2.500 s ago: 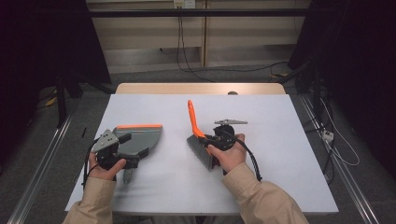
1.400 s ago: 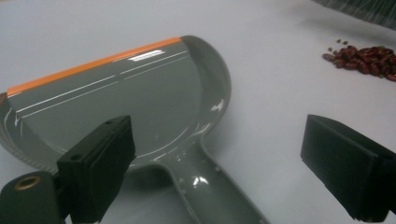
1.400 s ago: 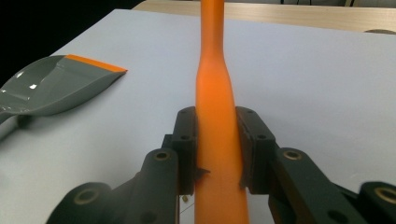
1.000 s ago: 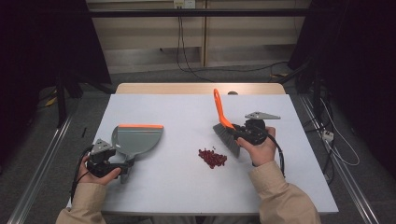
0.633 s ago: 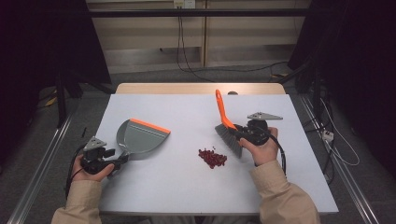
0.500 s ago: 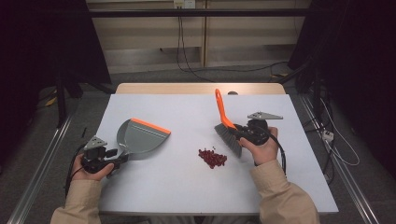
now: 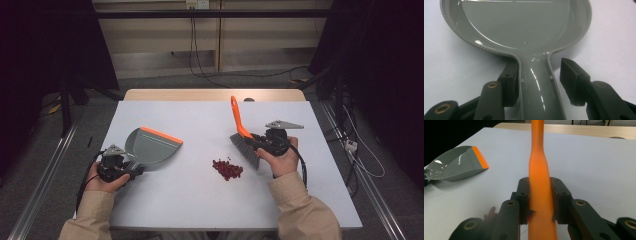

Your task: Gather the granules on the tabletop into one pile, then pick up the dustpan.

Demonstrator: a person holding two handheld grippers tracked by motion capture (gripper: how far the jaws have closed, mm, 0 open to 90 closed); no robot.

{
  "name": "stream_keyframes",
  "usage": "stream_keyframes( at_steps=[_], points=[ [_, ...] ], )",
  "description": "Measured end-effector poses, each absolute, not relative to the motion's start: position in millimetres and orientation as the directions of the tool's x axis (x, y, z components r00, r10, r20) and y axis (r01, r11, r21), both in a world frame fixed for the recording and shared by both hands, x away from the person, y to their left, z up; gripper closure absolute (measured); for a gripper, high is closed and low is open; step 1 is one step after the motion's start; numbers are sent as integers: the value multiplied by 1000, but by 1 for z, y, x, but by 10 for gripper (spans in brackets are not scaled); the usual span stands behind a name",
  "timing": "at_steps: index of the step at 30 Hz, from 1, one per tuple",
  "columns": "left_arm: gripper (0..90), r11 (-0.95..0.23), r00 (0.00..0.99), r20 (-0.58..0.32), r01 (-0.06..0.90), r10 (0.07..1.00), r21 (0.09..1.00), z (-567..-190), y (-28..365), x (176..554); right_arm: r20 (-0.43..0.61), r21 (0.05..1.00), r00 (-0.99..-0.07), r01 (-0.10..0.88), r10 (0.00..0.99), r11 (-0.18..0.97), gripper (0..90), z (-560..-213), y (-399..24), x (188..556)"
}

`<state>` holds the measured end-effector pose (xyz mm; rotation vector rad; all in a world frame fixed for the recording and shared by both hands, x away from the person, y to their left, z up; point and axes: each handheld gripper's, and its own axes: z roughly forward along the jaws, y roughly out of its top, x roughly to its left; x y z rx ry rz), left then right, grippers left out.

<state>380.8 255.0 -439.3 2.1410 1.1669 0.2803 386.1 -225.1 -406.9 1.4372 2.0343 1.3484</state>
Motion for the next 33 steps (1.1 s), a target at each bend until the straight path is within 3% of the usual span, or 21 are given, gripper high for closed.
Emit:
stream_keyframes(
  at_steps=[7,11,21,33],
  points=[
    [554,-397,573,-105,677,813,621,-442,251,387,252,819,-455,570,854,62,716,-409,-223,387],
    [627,-412,569,-77,675,818,612,-441,251,389,255,820,-457,570,852,60,716,-409,-222,387],
    [635,-434,610,-90,652,787,621,-429,253,382,257,822,-456,567,852,56,716,-409,-224,387],
    [635,-574,777,-105,542,621,615,-412,228,363,228,827,-462,556,857,80,717,-408,-225,386]
  ],
)
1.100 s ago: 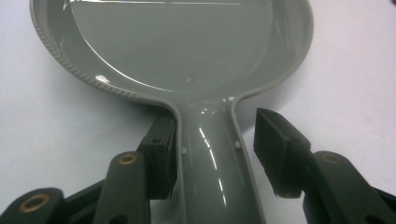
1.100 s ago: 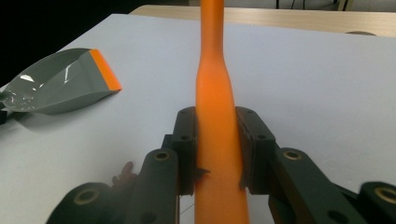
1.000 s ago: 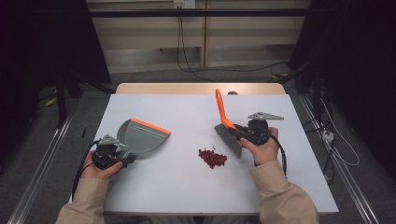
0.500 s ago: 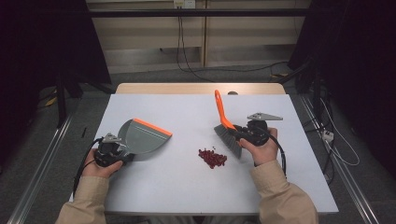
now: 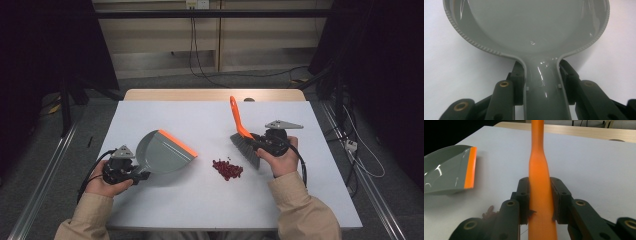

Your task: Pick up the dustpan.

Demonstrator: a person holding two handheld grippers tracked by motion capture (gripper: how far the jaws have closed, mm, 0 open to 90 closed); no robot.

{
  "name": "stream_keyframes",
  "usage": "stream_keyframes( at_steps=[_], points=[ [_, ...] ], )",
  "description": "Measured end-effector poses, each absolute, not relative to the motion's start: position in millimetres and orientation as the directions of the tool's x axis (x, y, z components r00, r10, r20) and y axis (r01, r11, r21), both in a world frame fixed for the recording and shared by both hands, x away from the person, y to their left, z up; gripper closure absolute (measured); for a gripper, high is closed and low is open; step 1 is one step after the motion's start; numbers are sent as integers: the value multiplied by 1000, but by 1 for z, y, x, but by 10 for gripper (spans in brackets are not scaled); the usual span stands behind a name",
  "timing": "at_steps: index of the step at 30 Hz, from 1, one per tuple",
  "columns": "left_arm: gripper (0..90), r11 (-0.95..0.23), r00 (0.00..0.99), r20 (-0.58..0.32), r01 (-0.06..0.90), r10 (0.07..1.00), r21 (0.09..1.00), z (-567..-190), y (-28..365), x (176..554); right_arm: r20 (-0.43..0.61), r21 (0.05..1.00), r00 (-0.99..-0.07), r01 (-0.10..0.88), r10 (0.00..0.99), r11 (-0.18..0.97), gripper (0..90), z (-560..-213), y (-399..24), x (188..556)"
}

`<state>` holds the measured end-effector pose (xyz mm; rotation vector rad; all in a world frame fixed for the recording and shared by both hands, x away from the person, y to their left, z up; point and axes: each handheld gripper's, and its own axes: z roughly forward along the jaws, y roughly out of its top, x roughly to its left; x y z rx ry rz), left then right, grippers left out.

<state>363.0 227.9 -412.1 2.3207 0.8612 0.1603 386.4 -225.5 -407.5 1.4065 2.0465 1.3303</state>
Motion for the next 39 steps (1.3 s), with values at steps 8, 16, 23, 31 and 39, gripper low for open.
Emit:
stream_keyframes(
  at_steps=[8,16,23,31,39],
  points=[
    [634,-626,844,-138,484,518,612,-410,206,353,219,831,-472,549,854,90,717,-408,-223,386],
    [634,-678,882,-142,441,450,588,-416,188,346,205,830,-469,549,859,102,717,-409,-223,386],
    [634,-708,902,-136,409,410,576,-419,176,342,175,826,-473,548,863,133,717,-411,-220,386],
    [634,-732,916,-142,387,376,560,-422,166,341,136,827,-487,536,863,173,717,-413,-213,385],
    [633,-743,924,-147,373,354,555,-423,157,338,79,820,-501,524,862,230,717,-419,-209,384]
  ],
)
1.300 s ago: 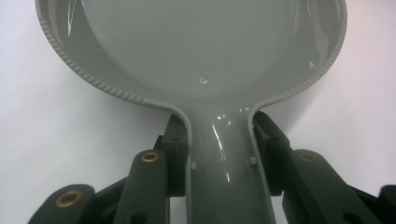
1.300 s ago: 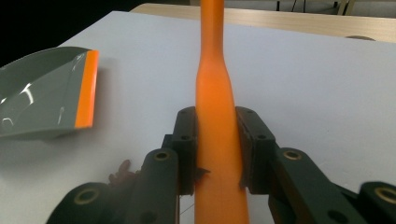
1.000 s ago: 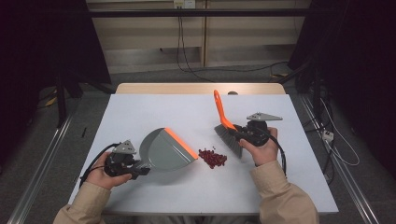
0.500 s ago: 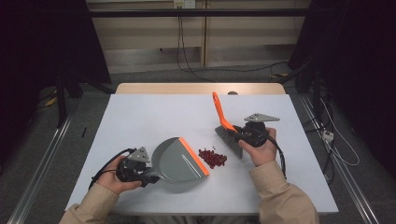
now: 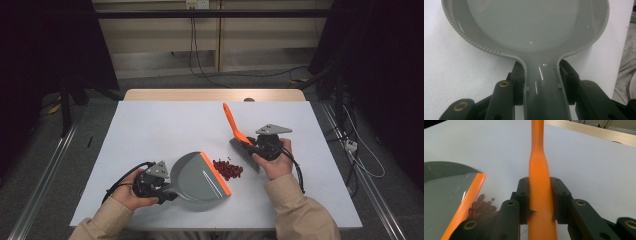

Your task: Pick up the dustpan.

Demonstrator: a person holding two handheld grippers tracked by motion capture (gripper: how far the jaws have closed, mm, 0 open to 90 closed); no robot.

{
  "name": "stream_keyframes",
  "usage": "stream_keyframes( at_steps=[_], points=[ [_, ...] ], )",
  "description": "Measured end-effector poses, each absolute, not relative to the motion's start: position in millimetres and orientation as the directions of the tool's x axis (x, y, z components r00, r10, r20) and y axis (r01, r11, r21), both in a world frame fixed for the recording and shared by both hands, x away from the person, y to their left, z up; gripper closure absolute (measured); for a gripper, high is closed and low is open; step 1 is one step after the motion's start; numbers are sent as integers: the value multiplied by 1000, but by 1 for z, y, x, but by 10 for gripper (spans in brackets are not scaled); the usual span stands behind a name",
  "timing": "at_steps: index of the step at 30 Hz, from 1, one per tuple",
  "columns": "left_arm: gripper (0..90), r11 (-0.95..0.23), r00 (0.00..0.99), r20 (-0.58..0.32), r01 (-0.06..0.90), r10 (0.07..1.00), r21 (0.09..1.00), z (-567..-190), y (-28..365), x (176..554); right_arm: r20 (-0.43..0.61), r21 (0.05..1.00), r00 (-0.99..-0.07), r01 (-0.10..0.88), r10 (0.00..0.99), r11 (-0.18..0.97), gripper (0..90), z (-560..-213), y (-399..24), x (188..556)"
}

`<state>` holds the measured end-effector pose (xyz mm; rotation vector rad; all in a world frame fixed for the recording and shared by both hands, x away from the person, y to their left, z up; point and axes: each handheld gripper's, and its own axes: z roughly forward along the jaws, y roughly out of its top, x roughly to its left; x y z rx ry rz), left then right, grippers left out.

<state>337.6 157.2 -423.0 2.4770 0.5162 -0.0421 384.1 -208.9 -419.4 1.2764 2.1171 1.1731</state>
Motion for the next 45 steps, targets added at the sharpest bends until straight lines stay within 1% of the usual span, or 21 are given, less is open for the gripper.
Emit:
stream_keyframes(
  at_steps=[5,6,13,20,21,26,27,28,32,33,35,37,38,39,42,43,45],
  points=[
    [631,-746,923,-155,377,353,548,-425,157,339,27,822,-534,493,845,285,716,-421,-201,381],
    [632,-768,933,-136,353,335,535,-425,158,341,17,822,-537,488,843,295,716,-422,-199,380],
    [631,-753,924,-152,375,351,541,-428,158,341,-9,821,-564,467,826,328,715,-423,-186,370],
    [631,-753,922,-164,382,352,536,-429,156,341,-6,820,-566,469,824,329,712,-423,-180,366],
    [631,-719,904,-188,420,383,554,-430,155,338,-5,819,-565,471,825,327,711,-423,-179,365],
    [631,-723,907,-188,414,375,554,-429,155,339,16,819,-568,479,823,315,709,-423,-177,364],
    [631,-756,925,-164,375,343,537,-428,157,341,11,819,-566,478,824,317,709,-423,-176,363],
    [631,-716,904,-192,421,382,558,-429,155,338,11,819,-567,477,824,318,709,-423,-176,363],
    [631,-720,908,-190,414,375,557,-429,155,339,27,820,-568,484,823,307,707,-424,-174,362],
    [631,-752,923,-168,380,346,539,-428,156,341,26,821,-565,483,824,305,707,-424,-174,362],
    [630,-715,904,-196,421,379,558,-429,154,339,29,819,-568,485,822,307,706,-424,-172,361],
    [631,-713,904,-197,422,380,560,-429,153,339,20,819,-571,479,820,314,704,-425,-170,360],
    [631,-730,912,-187,405,365,551,-428,154,340,19,819,-573,479,819,316,704,-425,-169,359],
    [631,-713,903,-199,423,380,559,-429,153,339,17,819,-573,478,820,317,703,-425,-168,359],
    [631,-715,903,-198,424,381,556,-429,153,339,30,820,-574,483,819,308,701,-426,-166,358],
    [630,-738,915,-183,398,358,545,-428,153,341,29,819,-578,481,816,312,700,-426,-166,358],
    [630,-733,914,-185,401,361,549,-428,152,340,32,820,-577,482,816,309,699,-426,-165,357]
  ],
)
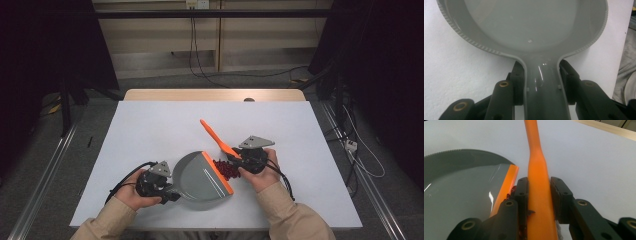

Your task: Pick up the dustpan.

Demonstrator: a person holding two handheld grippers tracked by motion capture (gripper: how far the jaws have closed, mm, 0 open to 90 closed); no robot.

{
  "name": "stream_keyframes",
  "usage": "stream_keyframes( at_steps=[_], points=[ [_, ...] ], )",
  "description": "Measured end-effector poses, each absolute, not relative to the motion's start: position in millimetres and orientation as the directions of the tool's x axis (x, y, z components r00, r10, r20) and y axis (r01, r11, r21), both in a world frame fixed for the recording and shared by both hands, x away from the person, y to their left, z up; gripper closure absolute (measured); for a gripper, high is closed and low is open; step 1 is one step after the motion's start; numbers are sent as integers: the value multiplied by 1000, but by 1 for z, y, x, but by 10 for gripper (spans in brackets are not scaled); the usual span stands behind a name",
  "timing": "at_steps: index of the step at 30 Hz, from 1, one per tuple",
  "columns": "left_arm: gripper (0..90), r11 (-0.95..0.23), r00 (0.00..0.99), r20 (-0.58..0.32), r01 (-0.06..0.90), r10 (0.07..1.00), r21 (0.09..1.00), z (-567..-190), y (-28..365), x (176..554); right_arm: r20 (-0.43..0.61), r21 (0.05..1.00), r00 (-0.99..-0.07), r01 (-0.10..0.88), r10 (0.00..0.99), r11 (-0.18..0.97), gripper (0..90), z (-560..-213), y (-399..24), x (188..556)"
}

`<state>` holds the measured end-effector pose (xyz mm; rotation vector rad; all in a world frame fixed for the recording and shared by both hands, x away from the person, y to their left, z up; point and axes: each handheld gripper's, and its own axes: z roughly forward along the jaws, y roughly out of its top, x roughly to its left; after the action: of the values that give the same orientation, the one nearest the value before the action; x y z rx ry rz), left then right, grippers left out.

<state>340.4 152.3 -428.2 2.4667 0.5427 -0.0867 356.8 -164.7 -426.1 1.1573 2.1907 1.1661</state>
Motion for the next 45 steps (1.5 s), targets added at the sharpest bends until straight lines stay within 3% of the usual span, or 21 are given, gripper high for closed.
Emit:
stream_keyframes(
  at_steps=[45],
  points=[
    [628,-719,895,-227,443,383,535,-431,137,340,146,831,-578,512,803,217,694,-428,-131,346]
  ],
)
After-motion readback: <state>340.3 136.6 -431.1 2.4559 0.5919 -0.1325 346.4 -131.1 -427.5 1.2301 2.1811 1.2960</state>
